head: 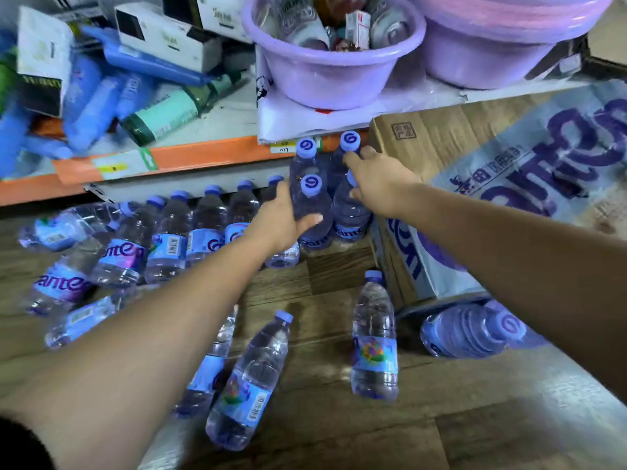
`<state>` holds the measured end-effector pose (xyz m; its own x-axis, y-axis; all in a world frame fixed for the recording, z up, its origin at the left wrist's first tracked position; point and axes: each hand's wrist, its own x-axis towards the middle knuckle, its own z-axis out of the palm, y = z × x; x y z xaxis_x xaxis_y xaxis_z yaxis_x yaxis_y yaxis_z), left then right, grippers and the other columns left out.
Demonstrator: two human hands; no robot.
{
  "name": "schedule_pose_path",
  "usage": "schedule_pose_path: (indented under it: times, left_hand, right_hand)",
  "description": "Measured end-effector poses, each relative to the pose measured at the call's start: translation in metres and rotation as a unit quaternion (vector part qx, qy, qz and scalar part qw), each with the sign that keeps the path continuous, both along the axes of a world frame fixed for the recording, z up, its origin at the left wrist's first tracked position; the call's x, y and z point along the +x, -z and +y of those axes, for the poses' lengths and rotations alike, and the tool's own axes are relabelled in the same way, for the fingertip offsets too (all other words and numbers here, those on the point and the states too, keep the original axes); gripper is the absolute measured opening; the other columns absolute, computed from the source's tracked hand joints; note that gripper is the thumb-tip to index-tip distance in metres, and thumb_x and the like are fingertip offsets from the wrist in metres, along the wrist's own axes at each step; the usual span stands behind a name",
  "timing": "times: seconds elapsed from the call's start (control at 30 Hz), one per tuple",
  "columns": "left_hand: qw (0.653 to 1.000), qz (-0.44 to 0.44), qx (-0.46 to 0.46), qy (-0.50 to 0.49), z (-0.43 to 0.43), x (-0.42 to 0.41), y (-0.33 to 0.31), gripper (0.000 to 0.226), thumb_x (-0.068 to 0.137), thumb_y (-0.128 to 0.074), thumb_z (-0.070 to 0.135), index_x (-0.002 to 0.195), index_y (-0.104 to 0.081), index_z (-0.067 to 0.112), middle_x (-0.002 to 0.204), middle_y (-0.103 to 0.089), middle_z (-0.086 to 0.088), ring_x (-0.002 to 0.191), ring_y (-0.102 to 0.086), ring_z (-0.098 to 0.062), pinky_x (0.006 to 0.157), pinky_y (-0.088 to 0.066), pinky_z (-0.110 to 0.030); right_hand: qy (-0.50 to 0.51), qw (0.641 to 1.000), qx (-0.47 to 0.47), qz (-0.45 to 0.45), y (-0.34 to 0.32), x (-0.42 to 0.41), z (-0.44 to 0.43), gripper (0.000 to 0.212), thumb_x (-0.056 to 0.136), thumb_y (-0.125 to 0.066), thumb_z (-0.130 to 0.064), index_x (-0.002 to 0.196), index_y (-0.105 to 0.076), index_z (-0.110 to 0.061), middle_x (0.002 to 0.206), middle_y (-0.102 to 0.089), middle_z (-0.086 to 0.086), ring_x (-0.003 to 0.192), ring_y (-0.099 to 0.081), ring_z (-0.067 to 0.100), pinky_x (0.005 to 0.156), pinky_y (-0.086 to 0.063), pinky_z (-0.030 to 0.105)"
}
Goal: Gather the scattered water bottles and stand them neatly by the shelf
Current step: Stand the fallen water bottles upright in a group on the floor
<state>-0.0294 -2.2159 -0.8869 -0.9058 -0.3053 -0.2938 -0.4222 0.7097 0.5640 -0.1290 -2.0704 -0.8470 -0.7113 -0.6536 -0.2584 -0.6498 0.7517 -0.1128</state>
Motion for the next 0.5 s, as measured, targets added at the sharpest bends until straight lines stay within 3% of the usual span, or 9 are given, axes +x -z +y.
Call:
schedule_pose_path:
  times: [0.07,0.17,0.37,0.43,0.5]
  left_hand:
    - [0.998,-0.045,-0.047,0.02,-0.008,0.017,0.006,0.07,0.084,-0.058,0.049,0.134,-0.032,0.006,0.122,-0.059,-0.022,0.115,-0.055,-0.039,0.088,-0.046,-0.041]
    - [0.984,-0.122,-0.094,0.093,-0.021,0.035,0.023,0.058,0.087,-0.053,0.05,0.127,-0.044,0.01,0.126,-0.059,-0.015,0.116,-0.054,-0.033,0.094,-0.044,-0.038]
    - [0.96,-0.203,-0.113,0.155,-0.024,0.059,0.042,0.05,0.09,-0.052,0.045,0.125,-0.051,0.009,0.124,-0.06,-0.017,0.115,-0.055,-0.032,0.091,-0.043,-0.032]
    - [0.949,-0.234,-0.115,0.175,-0.022,0.064,0.049,0.049,0.091,-0.049,0.047,0.116,-0.056,0.005,0.121,-0.06,-0.018,0.111,-0.056,-0.032,0.087,-0.044,-0.031]
    - [0.943,-0.241,-0.121,0.195,-0.015,0.068,0.059,0.052,0.092,-0.045,0.049,0.113,-0.059,0.004,0.121,-0.06,-0.018,0.11,-0.057,-0.031,0.087,-0.044,-0.031]
  right_hand:
    - [0.015,1.0,-0.001,0.011,-0.002,0.009,0.002,0.059,0.092,-0.058,-0.022,0.14,-0.029,-0.005,0.133,-0.037,0.021,0.116,-0.049,0.042,0.081,-0.046,0.043]
    - [0.025,0.996,-0.045,0.069,-0.001,0.014,0.004,0.051,0.09,-0.058,-0.022,0.132,-0.036,-0.003,0.131,-0.038,0.02,0.118,-0.047,0.04,0.084,-0.046,0.044]
    - [0.026,0.995,-0.019,0.096,0.005,0.024,0.008,0.045,0.09,-0.053,-0.01,0.131,-0.037,-0.002,0.131,-0.039,0.02,0.109,-0.052,0.039,0.066,-0.034,0.034]
    - [-0.006,0.995,-0.023,0.099,0.008,0.032,0.008,0.032,0.092,-0.05,-0.013,0.122,-0.042,-0.004,0.125,-0.045,0.017,0.1,-0.056,0.038,0.062,-0.034,0.034]
    - [-0.041,0.995,-0.014,0.093,0.018,0.038,0.008,0.012,0.094,-0.046,-0.018,0.102,-0.046,-0.009,0.105,-0.054,0.012,0.084,-0.056,0.036,0.059,-0.034,0.034]
